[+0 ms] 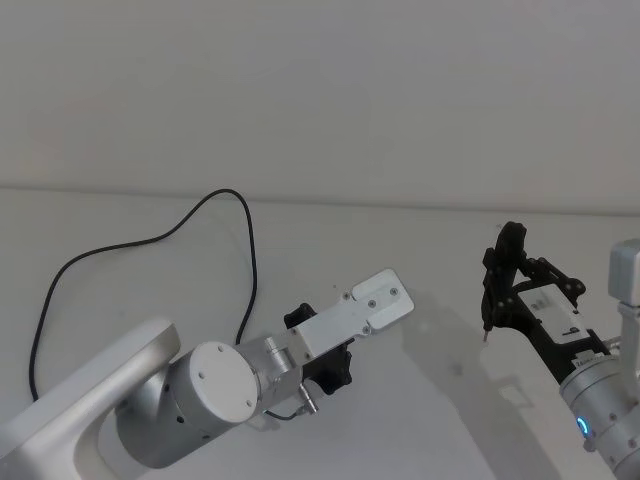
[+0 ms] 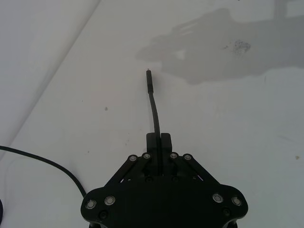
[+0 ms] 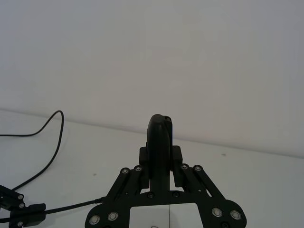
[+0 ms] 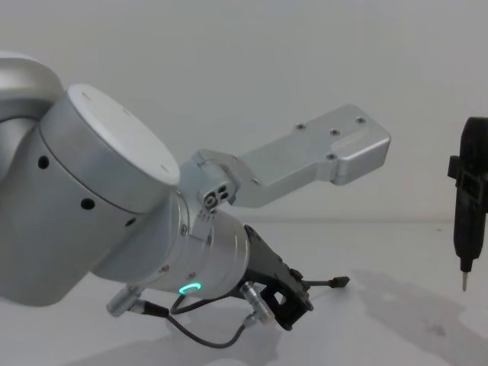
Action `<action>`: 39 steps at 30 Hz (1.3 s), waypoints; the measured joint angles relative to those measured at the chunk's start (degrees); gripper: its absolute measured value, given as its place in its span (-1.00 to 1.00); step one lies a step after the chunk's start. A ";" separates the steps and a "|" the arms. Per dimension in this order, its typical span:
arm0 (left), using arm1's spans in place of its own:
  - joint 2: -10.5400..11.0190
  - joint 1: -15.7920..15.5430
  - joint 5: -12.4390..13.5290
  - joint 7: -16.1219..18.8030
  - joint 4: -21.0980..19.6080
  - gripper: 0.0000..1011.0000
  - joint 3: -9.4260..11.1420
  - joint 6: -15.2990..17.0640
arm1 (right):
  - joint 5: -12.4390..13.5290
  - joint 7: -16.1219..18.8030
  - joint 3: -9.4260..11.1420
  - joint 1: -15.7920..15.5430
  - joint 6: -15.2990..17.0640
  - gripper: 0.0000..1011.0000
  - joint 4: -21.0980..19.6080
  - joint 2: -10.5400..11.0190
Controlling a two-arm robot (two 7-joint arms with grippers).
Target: Pick up the data cable with the one hand.
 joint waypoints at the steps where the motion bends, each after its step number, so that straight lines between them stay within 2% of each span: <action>1: -0.01 0.00 0.00 0.01 0.01 -0.90 0.01 0.00 | 0.00 0.00 0.00 0.00 0.00 -0.47 0.00 0.00; 15: 0.08 0.18 0.07 0.11 -0.06 -0.90 -0.19 -0.85 | -0.05 0.00 0.06 -0.04 -0.03 -0.47 -0.15 -0.01; 21: 0.83 1.03 -0.01 0.56 -0.98 -0.90 -1.04 -4.45 | -0.25 0.07 0.33 -0.27 -0.71 -0.47 -1.07 -0.02; 27: 2.10 2.15 -1.39 0.46 -2.36 -0.90 -2.75 -9.75 | -0.20 0.69 1.01 -0.75 -1.96 -0.47 -3.26 0.08; 34: 4.24 3.35 -5.21 -1.87 -4.02 -0.90 -5.91 -16.53 | 1.32 2.15 2.24 -1.66 -3.27 -0.47 -6.44 0.20; 39: 5.44 3.68 -7.56 -3.89 -4.46 -0.90 -7.73 -19.34 | 2.84 3.00 3.04 -2.26 -4.02 -0.47 -7.70 0.00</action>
